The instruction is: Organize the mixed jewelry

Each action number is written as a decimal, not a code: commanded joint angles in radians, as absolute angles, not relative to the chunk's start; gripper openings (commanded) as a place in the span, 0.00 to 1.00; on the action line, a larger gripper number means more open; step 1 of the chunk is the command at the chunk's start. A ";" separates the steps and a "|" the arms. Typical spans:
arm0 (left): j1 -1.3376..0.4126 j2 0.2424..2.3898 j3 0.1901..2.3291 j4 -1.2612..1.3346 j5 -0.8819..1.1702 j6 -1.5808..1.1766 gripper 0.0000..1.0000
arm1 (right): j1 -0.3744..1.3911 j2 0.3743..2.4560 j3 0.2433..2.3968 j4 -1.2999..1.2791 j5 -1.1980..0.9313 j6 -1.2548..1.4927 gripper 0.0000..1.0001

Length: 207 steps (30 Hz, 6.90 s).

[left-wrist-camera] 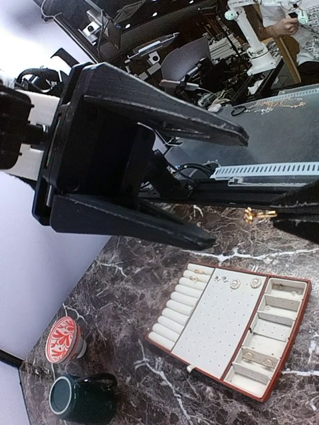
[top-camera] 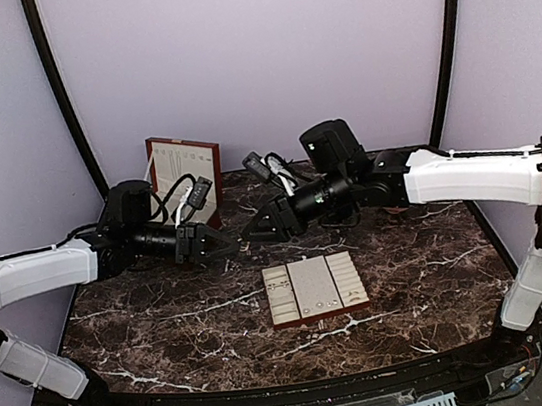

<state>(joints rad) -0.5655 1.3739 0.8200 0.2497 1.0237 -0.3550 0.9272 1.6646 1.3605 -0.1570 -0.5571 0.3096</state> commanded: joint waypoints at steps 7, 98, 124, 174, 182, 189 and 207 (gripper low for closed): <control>-0.589 1.336 0.797 0.313 1.078 -0.334 0.00 | 0.925 1.707 1.354 -0.098 -0.629 0.348 0.43; -0.939 1.826 1.199 -0.011 0.262 -0.359 0.65 | 0.795 1.146 0.786 -0.426 0.120 0.580 0.00; -0.848 2.285 1.574 0.269 0.413 -0.222 0.65 | 0.821 1.194 0.797 -0.492 0.193 0.735 0.00; -0.784 2.272 1.517 0.126 0.551 -0.102 0.56 | 0.864 1.289 0.871 -0.488 0.212 0.723 0.00; -0.787 2.225 1.412 0.158 0.651 -0.094 0.48 | 0.873 1.314 0.882 -0.522 0.245 0.723 0.00; -0.805 2.116 1.255 0.218 0.645 -0.131 0.48 | 0.896 1.382 0.931 -0.580 0.295 0.718 0.00; -0.873 1.961 1.051 0.308 0.523 -0.285 0.48 | 1.012 1.624 1.111 -0.692 0.387 0.701 0.00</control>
<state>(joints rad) -0.8688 2.0239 1.0748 0.2768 0.5705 -0.2348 0.9867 1.5761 1.0641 -0.6548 0.3405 0.7116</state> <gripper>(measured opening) 0.478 0.032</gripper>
